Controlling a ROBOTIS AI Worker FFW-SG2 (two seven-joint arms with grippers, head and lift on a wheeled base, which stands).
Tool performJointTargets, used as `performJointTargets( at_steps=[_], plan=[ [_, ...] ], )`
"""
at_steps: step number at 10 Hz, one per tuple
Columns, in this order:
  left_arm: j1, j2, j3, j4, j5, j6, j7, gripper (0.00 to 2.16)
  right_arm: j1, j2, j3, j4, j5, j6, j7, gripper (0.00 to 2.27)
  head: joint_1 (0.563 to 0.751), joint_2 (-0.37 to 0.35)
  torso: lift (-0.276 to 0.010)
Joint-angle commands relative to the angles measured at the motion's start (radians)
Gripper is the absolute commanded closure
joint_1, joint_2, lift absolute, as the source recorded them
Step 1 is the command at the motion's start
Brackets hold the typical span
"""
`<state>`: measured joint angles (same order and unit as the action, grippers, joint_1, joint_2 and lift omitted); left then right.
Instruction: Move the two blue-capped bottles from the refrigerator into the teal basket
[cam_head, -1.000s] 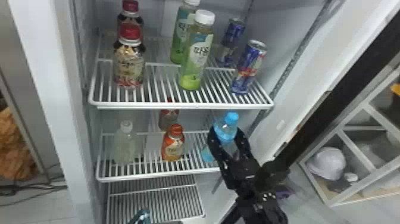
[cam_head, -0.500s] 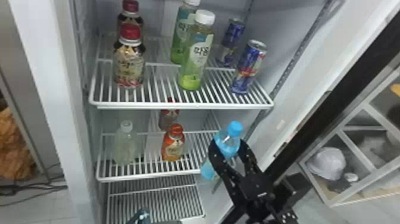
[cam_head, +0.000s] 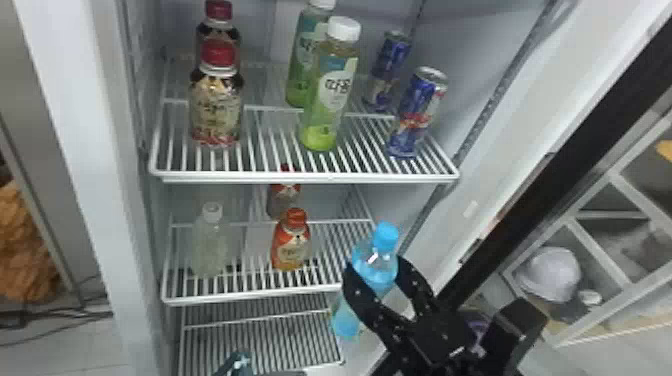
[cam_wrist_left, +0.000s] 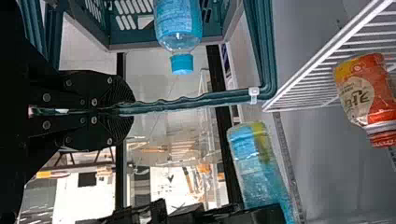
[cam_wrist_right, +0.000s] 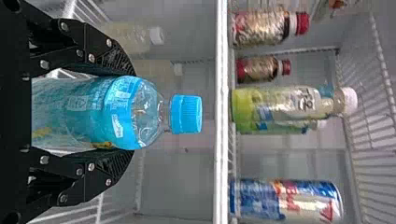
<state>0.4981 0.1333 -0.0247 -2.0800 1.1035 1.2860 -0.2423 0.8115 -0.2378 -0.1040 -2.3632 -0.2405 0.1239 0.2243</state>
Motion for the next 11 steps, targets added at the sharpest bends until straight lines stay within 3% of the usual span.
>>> performJointTargets(
  at_steps=[1,6,11],
  plan=[
    [0.000,0.000,-0.001,0.000,-0.001,0.002,0.000,1.11,0.035,-0.005,-0.003,-0.038,-0.016,0.048,0.024,0.60,0.695,-0.350,-0.136],
    [0.003,-0.001,0.002,0.000,-0.008,0.002,0.000,1.11,0.109,-0.051,0.012,-0.176,-0.071,0.239,0.102,0.60,0.695,-0.350,-0.136],
    [0.000,-0.004,0.002,0.007,-0.010,-0.012,0.006,1.11,0.131,-0.057,0.006,-0.247,-0.125,0.431,0.115,0.60,0.695,-0.350,-0.136]
  ],
)
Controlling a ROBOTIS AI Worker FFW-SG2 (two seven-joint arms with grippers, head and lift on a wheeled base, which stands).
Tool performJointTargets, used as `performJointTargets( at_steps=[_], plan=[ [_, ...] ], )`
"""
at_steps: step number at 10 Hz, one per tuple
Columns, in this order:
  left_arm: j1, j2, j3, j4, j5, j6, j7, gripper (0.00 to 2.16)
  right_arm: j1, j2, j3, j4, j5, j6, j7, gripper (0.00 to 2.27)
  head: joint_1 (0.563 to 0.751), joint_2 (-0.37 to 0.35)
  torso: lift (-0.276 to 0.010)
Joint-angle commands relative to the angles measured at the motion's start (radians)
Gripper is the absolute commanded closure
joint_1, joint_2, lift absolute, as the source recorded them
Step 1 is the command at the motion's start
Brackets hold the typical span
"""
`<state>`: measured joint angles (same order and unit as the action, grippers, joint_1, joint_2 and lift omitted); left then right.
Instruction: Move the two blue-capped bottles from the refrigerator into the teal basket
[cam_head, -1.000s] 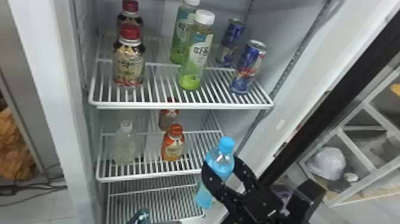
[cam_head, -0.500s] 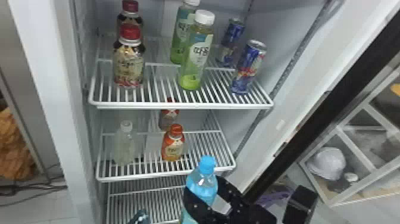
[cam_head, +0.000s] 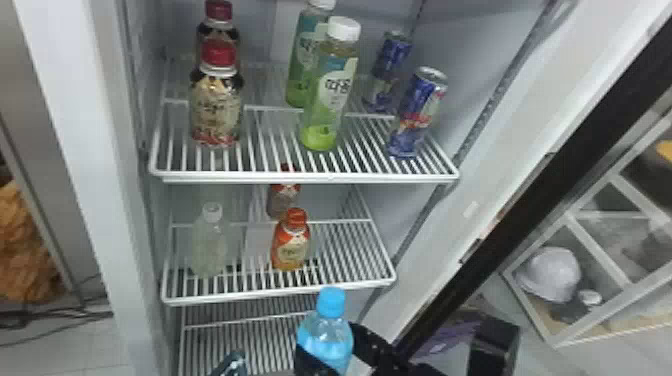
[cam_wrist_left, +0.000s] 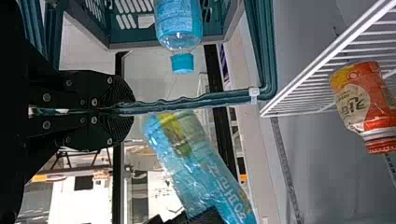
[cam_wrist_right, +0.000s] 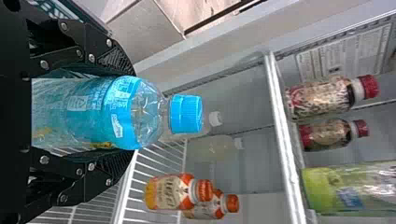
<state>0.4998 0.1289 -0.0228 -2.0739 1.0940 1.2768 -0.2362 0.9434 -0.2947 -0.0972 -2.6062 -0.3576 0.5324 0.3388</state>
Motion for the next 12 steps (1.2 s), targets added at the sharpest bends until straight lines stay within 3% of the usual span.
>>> performJointTargets(
  at_steps=[1,7,12],
  plan=[
    [-0.002,0.000,0.000,0.004,-0.002,-0.003,0.000,1.11,-0.011,-0.001,-0.001,-0.009,-0.024,0.074,0.002,0.60,0.695,-0.350,-0.136],
    [0.001,0.002,0.004,0.006,-0.003,-0.003,0.003,1.11,-0.053,-0.003,-0.001,0.003,-0.081,0.304,0.011,0.60,0.695,-0.350,-0.136],
    [0.003,0.002,0.007,0.006,-0.003,-0.006,0.003,1.11,-0.089,0.031,0.001,0.102,-0.119,0.290,0.023,0.60,0.695,-0.350,-0.136]
  ],
)
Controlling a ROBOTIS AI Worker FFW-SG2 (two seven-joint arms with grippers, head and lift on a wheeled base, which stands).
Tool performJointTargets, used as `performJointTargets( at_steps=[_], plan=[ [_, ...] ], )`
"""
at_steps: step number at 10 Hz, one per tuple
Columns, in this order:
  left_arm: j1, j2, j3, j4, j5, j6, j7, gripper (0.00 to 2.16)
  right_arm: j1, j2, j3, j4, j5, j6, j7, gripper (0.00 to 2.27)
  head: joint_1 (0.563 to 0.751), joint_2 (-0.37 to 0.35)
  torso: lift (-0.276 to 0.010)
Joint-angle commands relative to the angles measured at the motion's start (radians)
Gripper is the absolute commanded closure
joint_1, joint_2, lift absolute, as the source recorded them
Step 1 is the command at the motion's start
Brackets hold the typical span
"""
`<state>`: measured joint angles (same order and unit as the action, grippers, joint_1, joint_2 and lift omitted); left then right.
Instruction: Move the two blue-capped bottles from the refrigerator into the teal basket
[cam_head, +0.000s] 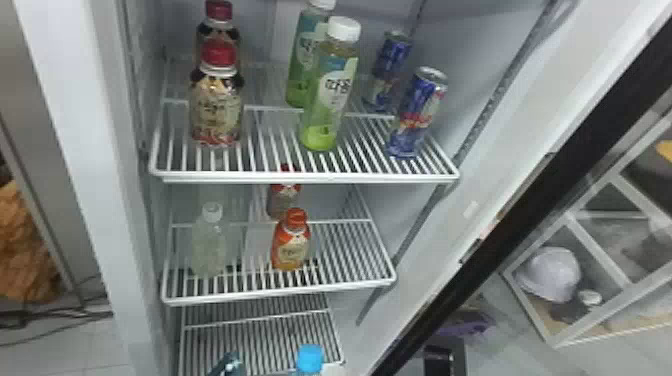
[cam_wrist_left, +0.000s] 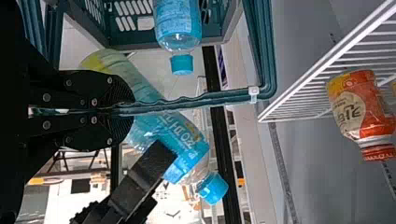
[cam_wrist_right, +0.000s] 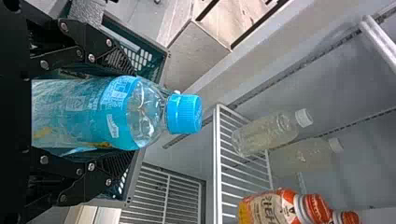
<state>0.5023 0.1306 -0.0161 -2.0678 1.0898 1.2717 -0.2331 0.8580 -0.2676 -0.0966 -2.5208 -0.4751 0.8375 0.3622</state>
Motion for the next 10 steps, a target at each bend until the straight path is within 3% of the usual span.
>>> performJointTargets(
  at_steps=[1,7,10],
  plan=[
    [-0.002,0.000,-0.001,0.000,0.001,0.000,0.000,1.11,-0.014,0.015,0.000,0.038,-0.002,-0.040,0.001,0.60,0.695,-0.350,-0.136],
    [-0.002,0.000,-0.002,0.000,0.001,0.000,0.000,1.11,-0.070,0.051,0.003,0.183,0.001,-0.170,0.038,0.50,0.695,-0.350,-0.136],
    [-0.002,0.000,-0.001,0.000,0.001,0.000,0.000,1.11,-0.070,0.053,-0.003,0.186,0.004,-0.192,0.054,0.46,0.695,-0.350,-0.136]
  ],
)
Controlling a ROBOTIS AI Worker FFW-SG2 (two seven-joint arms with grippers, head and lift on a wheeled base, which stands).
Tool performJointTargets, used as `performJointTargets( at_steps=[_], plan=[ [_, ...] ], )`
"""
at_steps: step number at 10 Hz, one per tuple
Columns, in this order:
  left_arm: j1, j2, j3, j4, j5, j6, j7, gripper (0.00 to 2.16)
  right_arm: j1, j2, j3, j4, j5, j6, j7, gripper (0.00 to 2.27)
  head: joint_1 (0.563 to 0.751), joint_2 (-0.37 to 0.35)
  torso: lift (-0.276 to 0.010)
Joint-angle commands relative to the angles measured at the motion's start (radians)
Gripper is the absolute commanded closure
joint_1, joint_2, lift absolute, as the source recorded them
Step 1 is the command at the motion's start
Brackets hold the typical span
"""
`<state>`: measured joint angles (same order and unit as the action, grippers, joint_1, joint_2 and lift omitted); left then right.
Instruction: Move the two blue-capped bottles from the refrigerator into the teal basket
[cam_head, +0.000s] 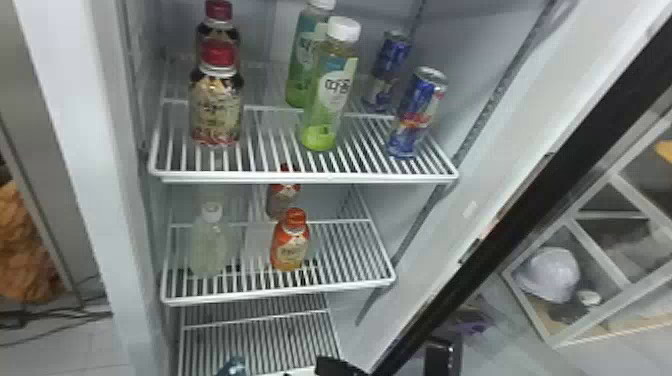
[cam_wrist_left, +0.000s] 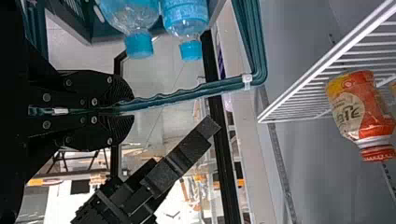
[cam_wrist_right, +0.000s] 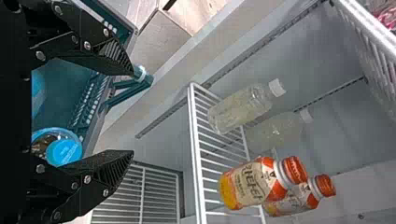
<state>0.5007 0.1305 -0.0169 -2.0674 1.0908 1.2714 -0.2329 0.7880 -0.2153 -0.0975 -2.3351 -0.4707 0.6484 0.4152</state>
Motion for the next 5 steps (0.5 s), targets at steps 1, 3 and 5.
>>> performJointTargets(
  at_steps=[1,3,5],
  plan=[
    [0.000,0.000,0.000,0.000,0.000,0.002,0.000,1.11,0.002,0.004,-0.002,-0.003,0.009,-0.042,0.005,0.47,0.695,-0.350,-0.136],
    [0.000,0.000,-0.001,0.000,0.000,0.000,0.000,1.11,0.015,0.021,-0.011,-0.003,0.034,-0.172,0.005,0.46,0.695,-0.350,-0.136],
    [0.000,0.000,-0.001,0.000,0.000,0.000,0.000,1.11,0.019,0.036,-0.019,0.000,0.067,-0.295,0.004,0.46,0.695,-0.350,-0.136]
  ],
)
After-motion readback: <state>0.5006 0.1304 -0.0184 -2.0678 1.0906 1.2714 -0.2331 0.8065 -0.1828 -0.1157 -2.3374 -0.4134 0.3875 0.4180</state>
